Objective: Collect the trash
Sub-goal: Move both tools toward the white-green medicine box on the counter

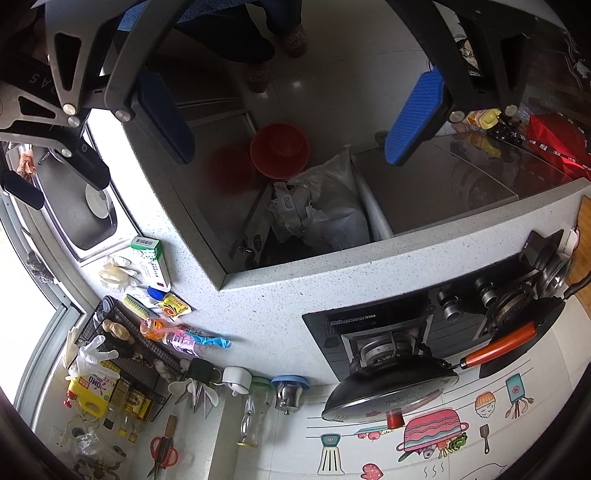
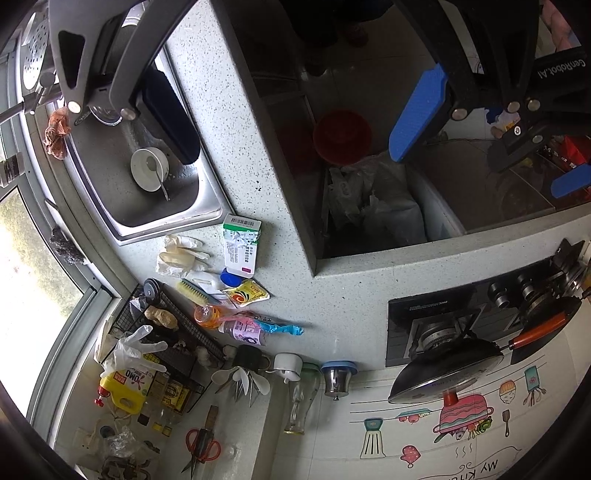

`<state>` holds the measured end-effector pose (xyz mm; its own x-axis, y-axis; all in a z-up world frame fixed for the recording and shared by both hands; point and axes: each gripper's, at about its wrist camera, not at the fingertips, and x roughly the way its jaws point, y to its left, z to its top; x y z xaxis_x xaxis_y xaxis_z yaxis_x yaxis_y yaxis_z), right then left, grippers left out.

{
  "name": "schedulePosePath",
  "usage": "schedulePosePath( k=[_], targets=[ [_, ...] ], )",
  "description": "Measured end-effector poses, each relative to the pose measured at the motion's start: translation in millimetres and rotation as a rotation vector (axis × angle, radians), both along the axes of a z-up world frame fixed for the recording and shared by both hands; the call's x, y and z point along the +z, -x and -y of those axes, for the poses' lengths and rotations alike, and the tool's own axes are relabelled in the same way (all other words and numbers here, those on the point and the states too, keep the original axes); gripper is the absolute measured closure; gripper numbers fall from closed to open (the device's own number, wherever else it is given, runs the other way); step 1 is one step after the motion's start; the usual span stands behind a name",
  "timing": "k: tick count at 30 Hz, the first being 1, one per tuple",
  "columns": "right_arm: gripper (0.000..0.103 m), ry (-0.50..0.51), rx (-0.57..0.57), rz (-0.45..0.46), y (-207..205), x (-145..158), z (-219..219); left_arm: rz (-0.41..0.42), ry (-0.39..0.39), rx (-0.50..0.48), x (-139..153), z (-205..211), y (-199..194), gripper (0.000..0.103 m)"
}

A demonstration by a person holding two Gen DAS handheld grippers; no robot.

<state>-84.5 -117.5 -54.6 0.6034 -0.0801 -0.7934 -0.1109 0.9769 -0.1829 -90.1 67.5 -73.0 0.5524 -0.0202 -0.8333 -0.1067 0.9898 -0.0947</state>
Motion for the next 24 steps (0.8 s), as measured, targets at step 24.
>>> schedulePosePath(
  k=[24],
  targets=[
    [0.001, 0.004, -0.070, 0.055, -6.5, 7.2, 7.9, 0.019, -0.009, -0.101, 8.3, 10.1, -29.5, 0.001]
  ],
)
